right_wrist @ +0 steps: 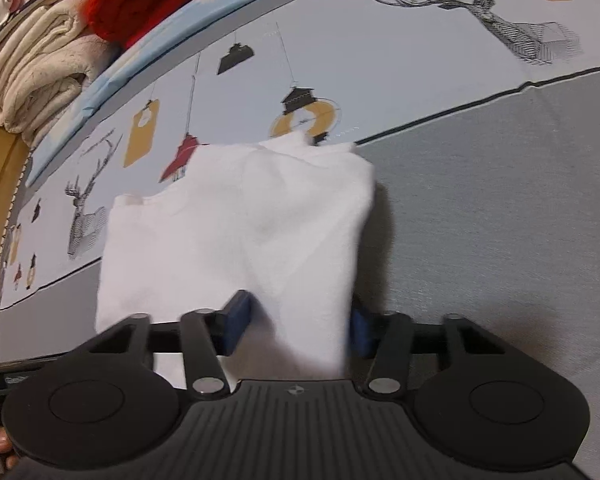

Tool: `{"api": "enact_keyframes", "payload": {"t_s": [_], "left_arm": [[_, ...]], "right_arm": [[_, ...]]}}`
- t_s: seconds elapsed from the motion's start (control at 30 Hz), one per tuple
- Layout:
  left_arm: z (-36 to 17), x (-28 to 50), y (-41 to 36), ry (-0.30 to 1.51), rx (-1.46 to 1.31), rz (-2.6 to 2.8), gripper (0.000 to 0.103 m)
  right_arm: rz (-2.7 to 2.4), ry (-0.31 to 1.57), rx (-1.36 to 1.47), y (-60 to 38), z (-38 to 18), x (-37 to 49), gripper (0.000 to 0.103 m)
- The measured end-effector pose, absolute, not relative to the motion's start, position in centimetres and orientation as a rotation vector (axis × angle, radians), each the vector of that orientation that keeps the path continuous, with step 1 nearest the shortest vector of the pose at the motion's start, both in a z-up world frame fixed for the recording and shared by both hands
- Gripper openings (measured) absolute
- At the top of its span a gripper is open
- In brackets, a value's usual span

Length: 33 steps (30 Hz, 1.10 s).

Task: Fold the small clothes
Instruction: 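Lay the folded shirt flat with both grippers and open them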

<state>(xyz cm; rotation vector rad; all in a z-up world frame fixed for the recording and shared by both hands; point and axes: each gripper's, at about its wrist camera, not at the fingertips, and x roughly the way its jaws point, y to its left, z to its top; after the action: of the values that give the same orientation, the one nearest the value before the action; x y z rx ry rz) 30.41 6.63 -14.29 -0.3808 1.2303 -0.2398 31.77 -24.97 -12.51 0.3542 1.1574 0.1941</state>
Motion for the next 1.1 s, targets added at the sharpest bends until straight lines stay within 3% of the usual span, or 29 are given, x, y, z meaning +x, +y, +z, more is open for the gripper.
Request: {"api": "enact_keyframes", "payload": {"t_s": [0.03,0.07,0.1,0.17,0.27,0.4,0.47,0.53,0.6,0.93,1.1], "left_arm": [[-14.3,30.6,6.6,1.221,-0.380,-0.240,0.076],[-14.3,30.7,6.6,1.213,-0.384,-0.243,0.062],[-14.3,30.9,6.7,1.206,-0.400,-0.253,0.058],[-14.1,31.0,7.1,1.193,-0.410,-0.242,0.040],[-12.4,31.0,7.1,1.118,-0.346,-0.240,0.032],[-9.5,30.8,8.8,0.963,-0.319,-0.195,0.034],[-8.6,30.6,10.1,0.901,-0.333,-0.143,0.044],[-8.1,30.2,11.5,0.871,-0.326,-0.073,0.055],[-8.5,30.2,12.8,0.910,-0.361,-0.071,0.065],[-12.0,29.0,13.3,1.154,-0.323,-0.094,0.066],[-11.2,27.6,13.1,1.104,-0.267,-0.086,0.065]], "right_arm": [[0.191,1.154,0.347,-24.7,-12.5,31.8,0.047],[0.190,1.155,0.345,-24.5,-12.6,31.9,0.043],[0.192,1.155,0.346,-24.4,-12.7,32.0,0.040],[0.197,1.149,0.343,-24.2,-12.6,32.2,0.034],[0.216,1.103,0.326,-23.6,-11.8,32.3,0.022],[0.290,0.992,0.334,-22.2,-10.0,32.6,0.020],[0.293,0.940,0.335,-21.2,-9.5,32.9,0.022],[0.285,0.892,0.351,-20.5,-9.2,33.1,0.030],[0.240,0.870,0.315,-19.7,-9.0,33.3,0.050],[0.220,1.019,0.239,-19.9,-10.0,32.5,0.051],[0.179,1.025,0.148,-20.5,-10.6,31.4,0.056]]}}
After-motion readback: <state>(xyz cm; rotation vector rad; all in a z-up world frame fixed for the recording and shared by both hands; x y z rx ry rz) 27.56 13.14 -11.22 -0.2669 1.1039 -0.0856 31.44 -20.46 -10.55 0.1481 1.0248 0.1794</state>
